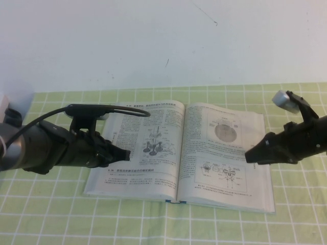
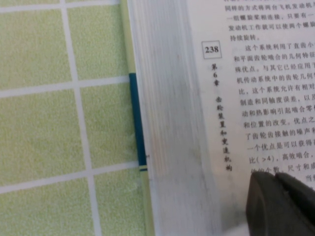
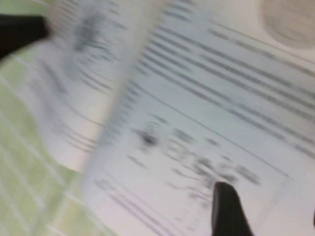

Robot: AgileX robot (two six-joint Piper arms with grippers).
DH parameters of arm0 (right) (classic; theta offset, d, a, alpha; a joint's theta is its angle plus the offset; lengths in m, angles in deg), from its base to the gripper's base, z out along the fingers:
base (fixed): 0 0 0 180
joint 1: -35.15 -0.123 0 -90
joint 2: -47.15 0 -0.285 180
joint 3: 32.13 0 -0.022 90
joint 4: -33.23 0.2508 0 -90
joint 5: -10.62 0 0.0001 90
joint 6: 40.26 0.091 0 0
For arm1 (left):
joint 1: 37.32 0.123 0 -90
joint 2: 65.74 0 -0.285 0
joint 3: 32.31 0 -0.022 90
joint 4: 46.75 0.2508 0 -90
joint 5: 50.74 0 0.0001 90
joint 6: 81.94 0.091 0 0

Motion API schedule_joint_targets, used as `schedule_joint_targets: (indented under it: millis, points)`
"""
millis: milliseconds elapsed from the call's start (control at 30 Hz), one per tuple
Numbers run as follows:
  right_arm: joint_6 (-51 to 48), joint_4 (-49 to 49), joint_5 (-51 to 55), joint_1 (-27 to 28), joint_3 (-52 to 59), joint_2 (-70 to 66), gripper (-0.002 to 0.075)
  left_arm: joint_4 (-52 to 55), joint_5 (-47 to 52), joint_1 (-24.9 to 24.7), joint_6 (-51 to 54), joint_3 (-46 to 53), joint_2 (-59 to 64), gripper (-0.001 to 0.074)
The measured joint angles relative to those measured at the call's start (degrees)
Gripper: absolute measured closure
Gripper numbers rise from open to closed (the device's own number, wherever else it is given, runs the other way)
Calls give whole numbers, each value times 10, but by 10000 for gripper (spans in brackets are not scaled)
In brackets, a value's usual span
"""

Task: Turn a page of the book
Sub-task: Open the closed book

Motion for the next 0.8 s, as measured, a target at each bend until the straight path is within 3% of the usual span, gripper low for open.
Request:
schedule_joint_targets:
  millis: [400, 800]
  points:
    - [44, -57, -28, 1, -2, -26, 367, -1, 6, 0, 1, 0, 0, 738]
    - [3, 13, -24, -11, -5, -42, 367, -5, 8, 0, 1, 0, 0, 738]
